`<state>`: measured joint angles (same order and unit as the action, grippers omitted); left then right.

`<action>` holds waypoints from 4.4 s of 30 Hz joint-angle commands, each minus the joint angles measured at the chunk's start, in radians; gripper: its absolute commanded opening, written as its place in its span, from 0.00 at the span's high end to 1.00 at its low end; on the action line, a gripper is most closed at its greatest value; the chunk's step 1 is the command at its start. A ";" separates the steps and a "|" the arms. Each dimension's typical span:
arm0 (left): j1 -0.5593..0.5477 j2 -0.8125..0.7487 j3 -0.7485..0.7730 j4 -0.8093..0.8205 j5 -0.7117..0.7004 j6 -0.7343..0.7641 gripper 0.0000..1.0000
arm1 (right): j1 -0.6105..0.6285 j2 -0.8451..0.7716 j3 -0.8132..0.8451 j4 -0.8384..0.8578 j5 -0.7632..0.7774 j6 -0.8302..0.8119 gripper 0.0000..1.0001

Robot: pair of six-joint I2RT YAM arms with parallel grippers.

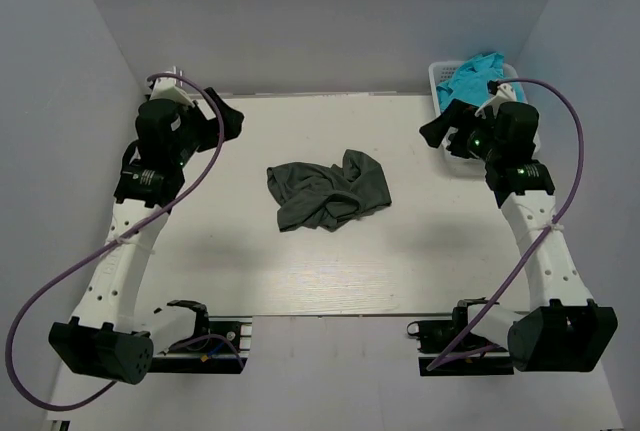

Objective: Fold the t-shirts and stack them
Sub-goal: Flatten out the tshirt

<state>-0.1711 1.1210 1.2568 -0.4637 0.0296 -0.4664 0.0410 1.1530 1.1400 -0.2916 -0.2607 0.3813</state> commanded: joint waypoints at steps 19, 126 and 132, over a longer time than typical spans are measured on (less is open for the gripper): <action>-0.129 0.270 -0.350 -0.036 0.176 -0.106 0.00 | 0.129 0.157 -0.100 -0.044 0.208 -0.084 0.11; -0.168 0.651 0.356 -0.202 -0.295 -0.006 0.00 | 0.269 0.457 0.244 -0.155 0.270 -0.098 0.10; -0.168 0.545 0.075 -0.178 -0.126 -0.060 0.00 | 0.270 0.355 0.043 -0.130 0.202 -0.079 0.10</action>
<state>-0.3431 1.6630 1.4635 -0.6373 -0.2085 -0.4999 0.3092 1.5280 1.2522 -0.4156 -0.0109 0.2878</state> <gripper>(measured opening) 0.997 0.902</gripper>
